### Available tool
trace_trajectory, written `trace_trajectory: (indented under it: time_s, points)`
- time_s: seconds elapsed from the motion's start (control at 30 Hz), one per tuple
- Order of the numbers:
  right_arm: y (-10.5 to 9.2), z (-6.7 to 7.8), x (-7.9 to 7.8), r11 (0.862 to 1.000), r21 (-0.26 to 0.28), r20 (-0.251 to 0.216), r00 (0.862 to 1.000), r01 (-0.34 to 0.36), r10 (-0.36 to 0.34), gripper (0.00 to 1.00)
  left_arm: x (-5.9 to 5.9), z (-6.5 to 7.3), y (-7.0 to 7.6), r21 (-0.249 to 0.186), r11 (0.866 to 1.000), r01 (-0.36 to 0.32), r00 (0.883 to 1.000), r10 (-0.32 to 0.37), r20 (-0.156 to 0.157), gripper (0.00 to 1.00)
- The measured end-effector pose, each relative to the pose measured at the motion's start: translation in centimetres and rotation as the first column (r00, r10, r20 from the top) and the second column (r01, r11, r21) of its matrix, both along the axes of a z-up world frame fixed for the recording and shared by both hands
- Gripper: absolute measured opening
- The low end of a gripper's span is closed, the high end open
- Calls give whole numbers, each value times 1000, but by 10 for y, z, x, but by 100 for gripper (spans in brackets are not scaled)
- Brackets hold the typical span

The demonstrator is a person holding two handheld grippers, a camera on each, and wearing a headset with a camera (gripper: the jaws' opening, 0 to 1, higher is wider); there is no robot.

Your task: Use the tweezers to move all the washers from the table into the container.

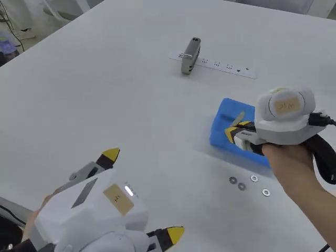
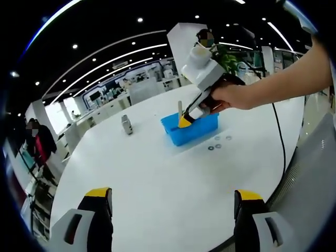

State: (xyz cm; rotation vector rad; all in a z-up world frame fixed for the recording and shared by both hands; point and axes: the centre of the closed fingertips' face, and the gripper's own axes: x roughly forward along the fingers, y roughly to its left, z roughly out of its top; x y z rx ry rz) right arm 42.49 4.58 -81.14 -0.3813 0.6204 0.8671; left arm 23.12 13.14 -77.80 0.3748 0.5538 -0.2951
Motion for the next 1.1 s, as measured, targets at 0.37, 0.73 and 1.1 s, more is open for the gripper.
trace_trajectory:
  time_s: [0.37,0.73,1.1]
  points:
    - [2,-2,6,1000,-2,-23,1000,3,-3,3,-1,-2,1,24,1000,4,1000,-4,-6,98]
    - [-12,55,-3,991,127,39,998,48,-53,3,0,-1,1,31,999,8,1000,-8,3,99]
    - [-32,59,-38,991,125,28,998,46,-50,3,0,1,-3,22,999,24,1000,-25,15,99]
